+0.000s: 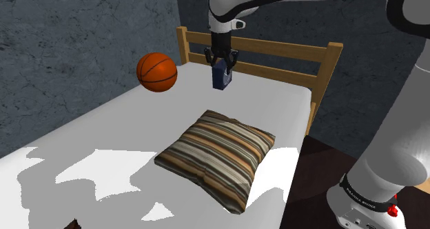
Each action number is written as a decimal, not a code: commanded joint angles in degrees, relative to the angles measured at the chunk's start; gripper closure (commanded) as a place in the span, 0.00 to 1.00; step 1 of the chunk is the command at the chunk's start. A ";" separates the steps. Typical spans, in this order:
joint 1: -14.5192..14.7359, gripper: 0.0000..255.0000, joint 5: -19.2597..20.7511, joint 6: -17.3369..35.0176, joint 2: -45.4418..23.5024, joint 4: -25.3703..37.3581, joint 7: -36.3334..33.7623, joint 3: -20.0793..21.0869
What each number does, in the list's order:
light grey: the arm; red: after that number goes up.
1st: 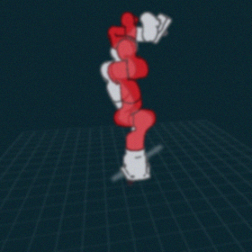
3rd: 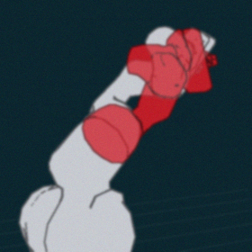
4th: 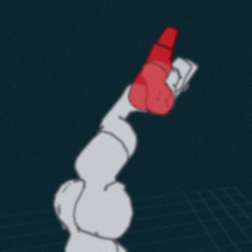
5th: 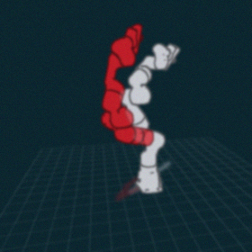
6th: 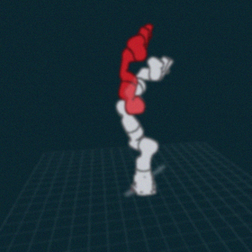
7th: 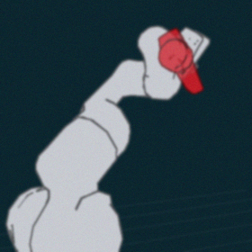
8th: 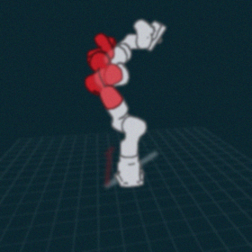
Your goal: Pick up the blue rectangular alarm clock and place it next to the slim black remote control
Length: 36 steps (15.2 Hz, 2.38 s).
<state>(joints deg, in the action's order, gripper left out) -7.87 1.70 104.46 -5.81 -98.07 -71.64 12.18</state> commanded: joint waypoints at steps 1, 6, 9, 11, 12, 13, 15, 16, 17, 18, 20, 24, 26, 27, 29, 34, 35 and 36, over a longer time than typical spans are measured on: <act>0.39 1.00 -0.89 0.99 4.31 -5.22 -0.77 0.50; 1.93 1.00 -3.29 2.45 14.08 -16.19 -2.99 1.96; 3.17 1.00 -4.92 2.64 19.68 -21.80 -4.46 2.94; 4.12 1.00 -6.07 2.50 23.34 -25.19 -5.52 3.64; 4.64 1.00 -6.67 2.35 25.14 -26.78 -6.08 4.01; 5.18 1.00 -7.29 2.16 26.93 -28.30 -6.66 4.40; 6.35 1.00 -8.56 1.63 30.46 -31.15 -7.89 5.20; 6.97 1.00 -9.22 1.29 32.19 -32.48 -8.55 5.63; 7.62 1.00 -9.90 0.92 33.91 -33.74 -9.23 6.07; 8.29 1.00 -10.58 0.50 35.60 -34.93 -9.95 6.53; 9.71 1.00 -12.00 -0.45 38.91 -37.11 -11.48 7.50; 12.79 1.00 -15.01 -2.74 45.17 -40.68 -14.92 9.70; 14.40 1.00 -16.62 -4.04 48.08 -42.06 -16.84 10.96; 15.23 1.00 -17.44 -4.71 49.47 -42.65 -17.85 11.62; 16.94 1.00 -19.12 -6.09 52.09 -43.61 -19.98 13.01; 21.20 1.00 -23.53 -9.53 57.63 -44.81 -25.88 16.92; 22.03 1.00 -24.46 -10.20 58.56 -44.84 -27.16 17.78; 22.16 1.00 -24.70 -9.51 58.64 -45.61 -27.12 18.04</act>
<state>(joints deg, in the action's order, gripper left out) 13.59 -22.20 95.31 52.01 -143.35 -97.78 29.52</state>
